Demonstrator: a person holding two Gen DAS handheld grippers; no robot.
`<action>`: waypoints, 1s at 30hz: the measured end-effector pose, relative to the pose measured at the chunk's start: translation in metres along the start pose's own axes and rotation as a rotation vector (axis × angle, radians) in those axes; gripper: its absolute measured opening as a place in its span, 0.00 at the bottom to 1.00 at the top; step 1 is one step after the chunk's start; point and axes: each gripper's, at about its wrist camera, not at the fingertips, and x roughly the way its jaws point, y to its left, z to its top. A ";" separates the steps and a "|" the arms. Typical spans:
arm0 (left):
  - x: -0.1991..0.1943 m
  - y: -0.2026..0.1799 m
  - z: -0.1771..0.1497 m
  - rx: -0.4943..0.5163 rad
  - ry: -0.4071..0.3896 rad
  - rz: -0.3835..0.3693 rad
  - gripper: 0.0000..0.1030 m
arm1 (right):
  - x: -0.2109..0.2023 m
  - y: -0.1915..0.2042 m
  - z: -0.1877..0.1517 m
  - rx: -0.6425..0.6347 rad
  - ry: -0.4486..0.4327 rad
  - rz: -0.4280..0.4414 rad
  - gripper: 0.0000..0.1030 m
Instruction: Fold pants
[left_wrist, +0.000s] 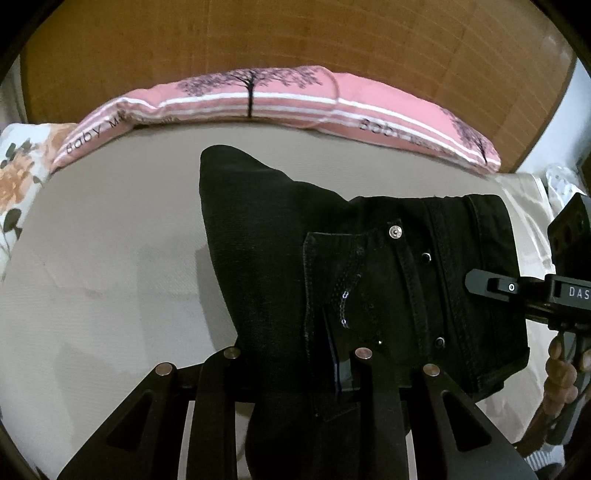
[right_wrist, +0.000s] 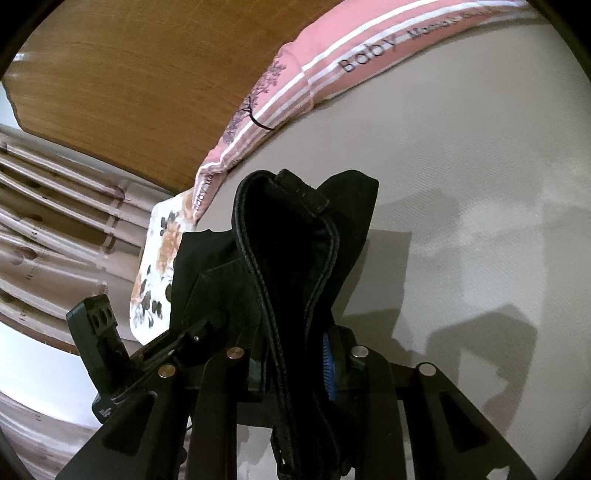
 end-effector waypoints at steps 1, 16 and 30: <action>0.001 0.004 0.005 -0.005 -0.002 0.002 0.25 | 0.004 0.003 0.005 -0.006 0.002 0.001 0.21; 0.037 0.028 0.074 -0.011 -0.015 0.005 0.25 | 0.033 0.006 0.067 -0.010 -0.009 -0.010 0.21; 0.101 0.053 0.084 -0.046 -0.006 0.008 0.41 | 0.065 -0.018 0.094 -0.042 -0.047 -0.171 0.23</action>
